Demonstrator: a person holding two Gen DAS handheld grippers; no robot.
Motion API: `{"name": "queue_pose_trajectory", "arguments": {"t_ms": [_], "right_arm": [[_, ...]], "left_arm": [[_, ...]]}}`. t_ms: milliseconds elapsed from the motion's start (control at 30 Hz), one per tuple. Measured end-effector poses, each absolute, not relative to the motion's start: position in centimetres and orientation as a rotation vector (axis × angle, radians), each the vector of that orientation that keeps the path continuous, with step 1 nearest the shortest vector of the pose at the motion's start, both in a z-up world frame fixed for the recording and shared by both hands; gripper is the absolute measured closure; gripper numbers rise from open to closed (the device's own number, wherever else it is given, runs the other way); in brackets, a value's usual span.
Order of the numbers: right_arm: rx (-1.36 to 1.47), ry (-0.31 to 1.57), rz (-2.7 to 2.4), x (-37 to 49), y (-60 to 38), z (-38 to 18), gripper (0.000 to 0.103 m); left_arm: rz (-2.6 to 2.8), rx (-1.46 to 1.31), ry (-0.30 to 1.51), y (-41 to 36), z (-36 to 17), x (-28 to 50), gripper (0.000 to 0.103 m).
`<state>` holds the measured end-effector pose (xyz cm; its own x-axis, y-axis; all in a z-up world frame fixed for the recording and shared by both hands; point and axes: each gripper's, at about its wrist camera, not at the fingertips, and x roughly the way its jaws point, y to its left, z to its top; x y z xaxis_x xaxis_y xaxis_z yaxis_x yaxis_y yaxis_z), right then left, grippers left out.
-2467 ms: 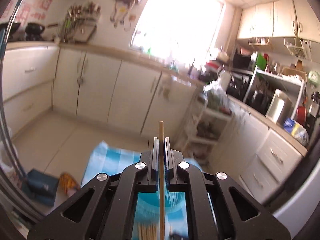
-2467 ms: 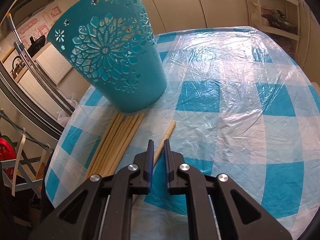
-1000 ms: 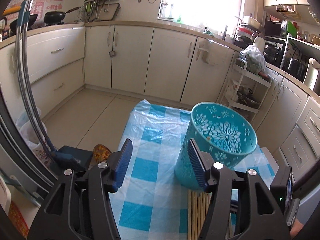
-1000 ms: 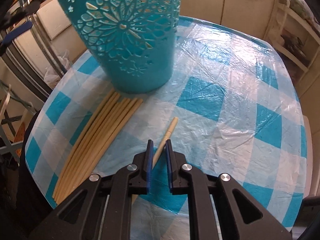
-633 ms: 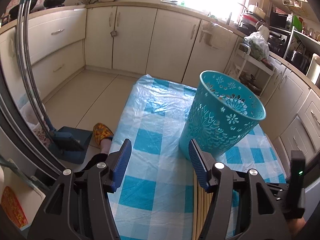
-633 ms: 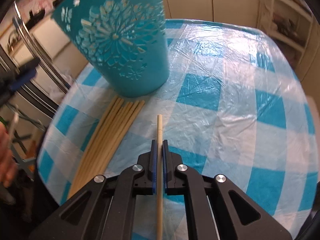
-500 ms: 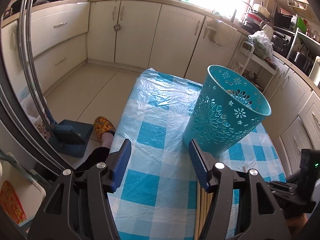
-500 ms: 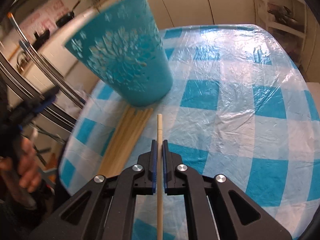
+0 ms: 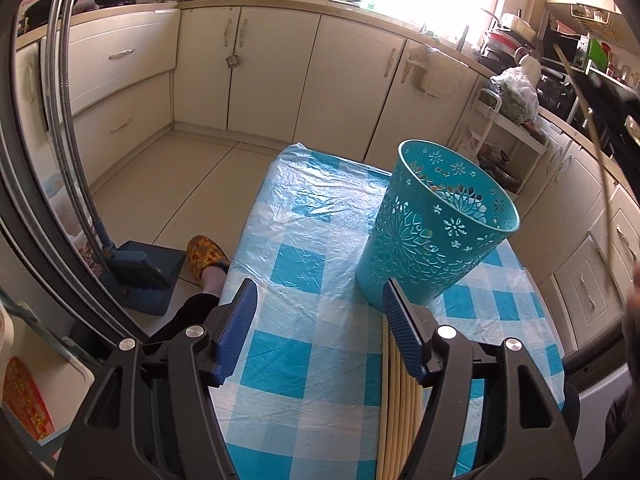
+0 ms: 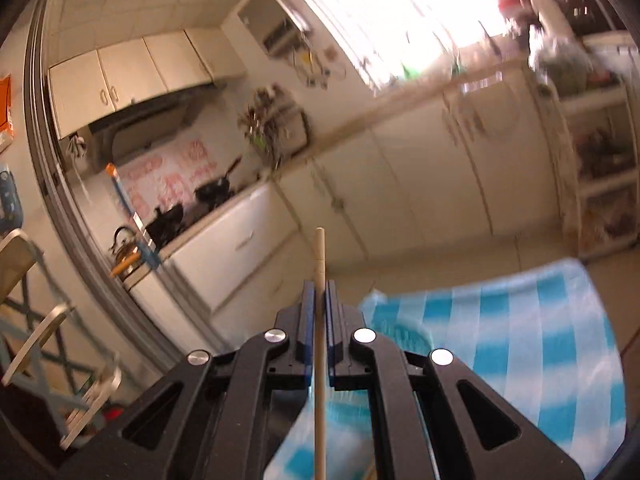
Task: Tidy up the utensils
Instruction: 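Lift the chopstick with the right tool and drop it into the basket, then lower the left tool to the bundle and grasp another chopstick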
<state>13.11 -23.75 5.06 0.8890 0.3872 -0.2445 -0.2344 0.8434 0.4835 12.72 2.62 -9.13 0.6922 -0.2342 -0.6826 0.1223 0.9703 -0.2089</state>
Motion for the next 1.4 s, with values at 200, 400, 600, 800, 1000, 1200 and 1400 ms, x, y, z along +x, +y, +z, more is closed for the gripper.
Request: {"name": "queue_pose_trajectory", "arguments": {"t_ms": [200,400,600,800,1000,1200,1400], "right_arm": [[0.401,0.304,0.155,17.7,-22.3,2.4,0.097],[0.386,0.387,0.099,17.8,-22.4,-1.7,0.095],[0.337,0.409,0.120,15.2,-22.3,-1.4,0.079],[0.312,0.327,0.096,10.0,-23.4,0.7,0.058],[0.311,0.411,0.028,5.1,-23.8,-1.8,0.052],[0.295,0.832,0.082,6.6,-20.2,-12.4,0.079],[0.262,0.949,0.044,9.8,-18.7,-16.6,0.084]], "left_arm": [[-0.202,-0.150,0.765,2.7,-8.8,12.2,0.041],[-0.201,-0.151,0.761,2.9,-8.8,12.2,0.040],[-0.200,-0.154,0.775,2.9,-9.2,12.3,0.039],[-0.193,-0.150,0.766,2.8,-8.8,11.9,0.034],[-0.193,-0.150,0.764,3.0,-8.9,11.4,0.032],[-0.201,-0.142,0.785,2.9,-9.3,10.8,0.031],[-0.192,-0.138,0.785,3.5,-9.4,10.1,0.029]]}}
